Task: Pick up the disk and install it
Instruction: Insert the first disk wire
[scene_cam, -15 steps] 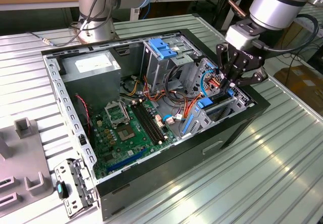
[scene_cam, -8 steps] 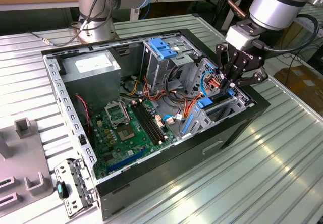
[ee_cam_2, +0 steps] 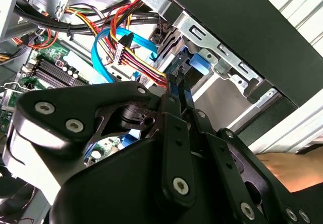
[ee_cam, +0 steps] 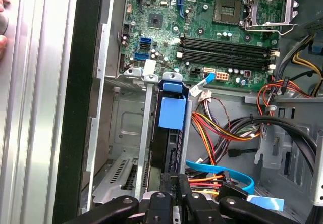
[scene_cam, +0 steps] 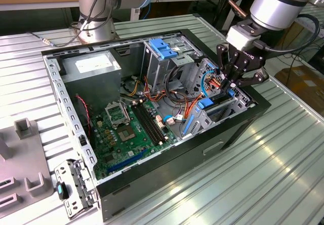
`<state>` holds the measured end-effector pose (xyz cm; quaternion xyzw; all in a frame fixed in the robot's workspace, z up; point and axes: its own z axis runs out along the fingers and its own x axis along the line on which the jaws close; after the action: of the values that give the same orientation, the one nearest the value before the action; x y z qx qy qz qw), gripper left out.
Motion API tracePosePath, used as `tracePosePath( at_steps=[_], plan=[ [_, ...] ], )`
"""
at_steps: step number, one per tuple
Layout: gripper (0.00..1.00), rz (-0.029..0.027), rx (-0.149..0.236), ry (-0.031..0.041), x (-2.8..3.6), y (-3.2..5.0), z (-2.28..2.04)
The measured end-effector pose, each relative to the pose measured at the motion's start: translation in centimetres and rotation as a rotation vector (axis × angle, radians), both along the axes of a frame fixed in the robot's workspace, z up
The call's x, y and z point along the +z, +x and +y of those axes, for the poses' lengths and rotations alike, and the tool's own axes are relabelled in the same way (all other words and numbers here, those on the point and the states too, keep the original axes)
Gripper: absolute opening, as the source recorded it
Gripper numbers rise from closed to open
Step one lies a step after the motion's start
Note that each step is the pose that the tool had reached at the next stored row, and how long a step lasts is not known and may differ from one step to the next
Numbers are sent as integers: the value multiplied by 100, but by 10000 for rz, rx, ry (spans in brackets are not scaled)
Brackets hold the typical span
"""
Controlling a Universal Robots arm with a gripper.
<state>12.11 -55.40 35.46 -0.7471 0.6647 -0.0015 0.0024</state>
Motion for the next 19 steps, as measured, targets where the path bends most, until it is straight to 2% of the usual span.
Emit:
tracePosePath(
  at_steps=[8,14,19],
  plan=[
    [17,0,114,0,-15,0,-6],
    [17,0,-56,0,-34,0,-6],
    [17,0,-608,0,-44,0,-6]
  ],
)
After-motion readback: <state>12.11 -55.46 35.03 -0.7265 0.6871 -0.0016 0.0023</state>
